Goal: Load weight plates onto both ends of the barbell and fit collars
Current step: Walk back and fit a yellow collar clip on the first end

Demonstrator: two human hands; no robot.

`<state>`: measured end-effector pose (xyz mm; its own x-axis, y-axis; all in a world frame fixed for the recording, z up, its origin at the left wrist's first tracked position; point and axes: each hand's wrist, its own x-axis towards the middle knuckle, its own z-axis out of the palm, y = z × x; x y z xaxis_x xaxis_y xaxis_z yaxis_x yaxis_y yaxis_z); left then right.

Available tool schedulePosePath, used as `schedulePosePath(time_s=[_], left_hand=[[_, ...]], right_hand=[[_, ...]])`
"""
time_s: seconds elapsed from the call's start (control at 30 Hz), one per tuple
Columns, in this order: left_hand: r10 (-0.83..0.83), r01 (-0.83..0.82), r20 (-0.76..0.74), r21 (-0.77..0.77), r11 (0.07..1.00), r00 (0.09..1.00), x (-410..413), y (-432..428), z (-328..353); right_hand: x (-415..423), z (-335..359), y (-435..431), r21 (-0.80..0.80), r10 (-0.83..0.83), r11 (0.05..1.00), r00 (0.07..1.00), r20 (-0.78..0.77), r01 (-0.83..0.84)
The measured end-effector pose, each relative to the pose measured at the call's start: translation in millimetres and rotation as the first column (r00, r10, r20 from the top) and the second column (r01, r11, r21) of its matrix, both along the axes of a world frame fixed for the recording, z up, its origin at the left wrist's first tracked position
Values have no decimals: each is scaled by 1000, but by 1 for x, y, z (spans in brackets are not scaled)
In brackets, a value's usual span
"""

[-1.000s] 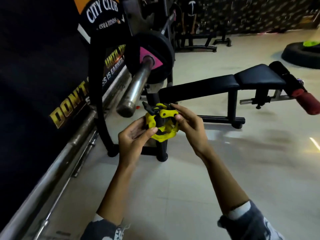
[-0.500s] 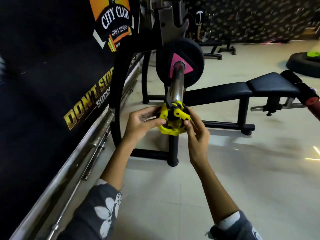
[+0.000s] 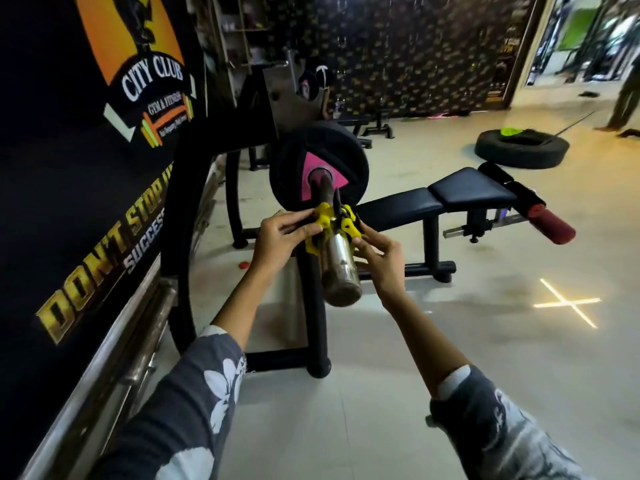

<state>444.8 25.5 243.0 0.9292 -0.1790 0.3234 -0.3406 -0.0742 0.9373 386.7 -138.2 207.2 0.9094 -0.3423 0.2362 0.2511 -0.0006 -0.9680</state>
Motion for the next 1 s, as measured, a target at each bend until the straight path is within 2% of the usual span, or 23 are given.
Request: schedulePosePath(time_s=[0.13, 0.3, 0.37, 0.43, 0.5, 0.57, 0.6, 0.67, 0.77, 0.87, 0.93, 1.0], left_hand=[[85, -95, 97, 103, 990, 992, 58, -11, 1], [144, -181, 148, 283, 942, 979, 126, -26, 8], [170, -209, 152, 291, 934, 974, 145, -29, 9], [202, -243, 169, 277, 930, 965, 155, -28, 13], [233, -366, 353, 377, 851, 906, 160, -24, 20], [170, -472, 534, 501, 726, 828, 162, -24, 35], [120, -480, 566, 546, 686, 815, 162, -25, 44], [34, -417, 530, 624, 660, 847, 164, -27, 58], [-36, -267, 383, 706, 656, 923, 169, -28, 67], [-18, -277, 387, 690, 668, 922, 169, -27, 67], [-22, -276, 395, 678, 681, 918, 170, -26, 65], [-21, -274, 399, 667, 693, 917, 170, -25, 63]], right_hand=[[61, 4, -8, -53, -14, 999, 1000, -19, 13], [149, 10, -19, -75, -44, 996, 998, -47, 40], [170, 8, -26, -54, -37, 998, 999, -33, 35], [176, 1, -30, -13, 38, 999, 999, 3, -38], [177, -4, -32, 36, 105, 994, 993, 49, -106], [178, -4, -35, 62, 158, 985, 984, 79, -163], [176, 0, -36, 79, 193, 977, 977, 90, -200], [171, 7, -39, 112, 238, 963, 968, 84, -247], [168, 19, -39, 172, 229, 962, 969, -93, -211], [174, 36, -33, 215, 331, 939, 867, -373, -267], [178, 49, -31, 268, 431, 900, 792, -433, -343], [181, 56, -31, 284, 448, 892, 768, -457, -352]])
